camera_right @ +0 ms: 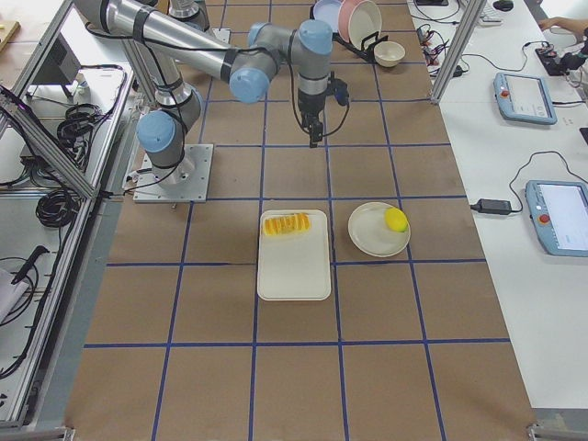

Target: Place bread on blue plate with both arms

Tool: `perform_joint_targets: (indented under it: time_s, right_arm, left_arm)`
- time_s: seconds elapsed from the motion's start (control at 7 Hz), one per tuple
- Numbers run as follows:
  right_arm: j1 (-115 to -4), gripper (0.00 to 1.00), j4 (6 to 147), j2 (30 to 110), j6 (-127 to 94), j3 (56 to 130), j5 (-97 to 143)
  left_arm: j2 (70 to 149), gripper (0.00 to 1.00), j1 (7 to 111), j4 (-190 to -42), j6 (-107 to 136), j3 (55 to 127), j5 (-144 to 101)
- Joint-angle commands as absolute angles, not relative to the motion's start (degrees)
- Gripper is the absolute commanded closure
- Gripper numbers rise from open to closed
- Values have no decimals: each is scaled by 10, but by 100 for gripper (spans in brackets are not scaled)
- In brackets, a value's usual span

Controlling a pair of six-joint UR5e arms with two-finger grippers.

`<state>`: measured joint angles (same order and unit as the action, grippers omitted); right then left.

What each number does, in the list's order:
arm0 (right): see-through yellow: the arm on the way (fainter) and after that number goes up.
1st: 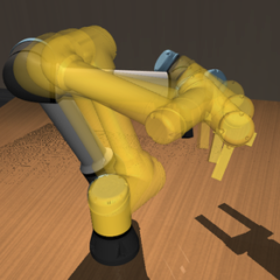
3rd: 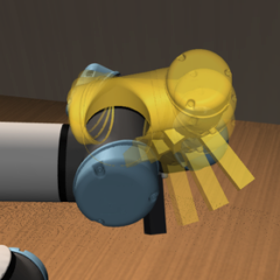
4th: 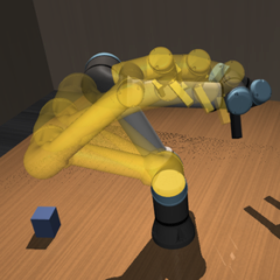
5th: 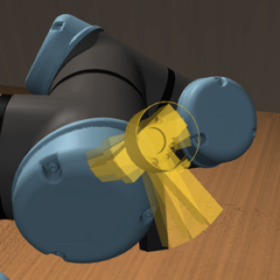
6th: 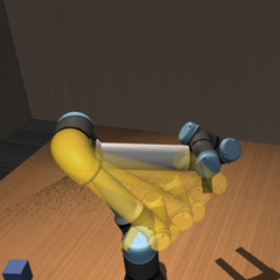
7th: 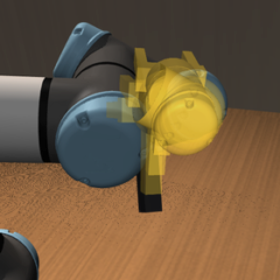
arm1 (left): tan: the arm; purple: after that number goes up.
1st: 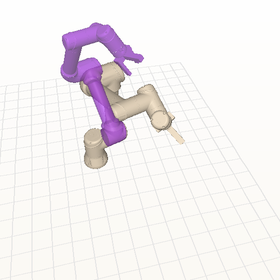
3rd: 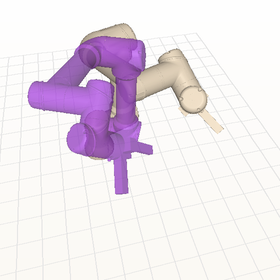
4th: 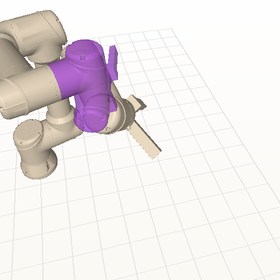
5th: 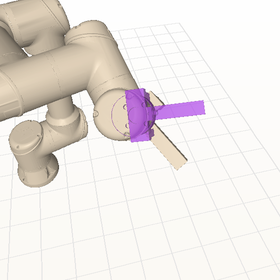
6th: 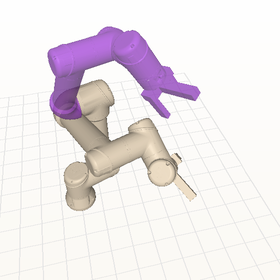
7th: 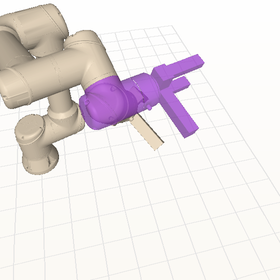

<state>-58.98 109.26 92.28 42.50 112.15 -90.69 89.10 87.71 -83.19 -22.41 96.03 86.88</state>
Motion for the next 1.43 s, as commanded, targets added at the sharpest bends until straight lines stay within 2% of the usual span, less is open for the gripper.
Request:
perform_joint_targets:
  time_s: [0.0, 0.57, 0.86, 1.29]
  right_arm:
    - [-507, 6, 1120, 875, 476, 1141, -889]
    - [-473, 8, 1174, 787, 497, 1153, -911]
    - [-461, 8, 1251, 780, 497, 1206, -911]
    - [-460, 8, 1268, 773, 497, 1206, -911]
  left_arm:
    - [890, 0, 877, -832, -224, 960, 868]
    - [891, 0, 877, -832, -224, 960, 868]
    - [893, 0, 877, -832, -224, 960, 868]
    - [894, 0, 877, -831, -224, 960, 868]
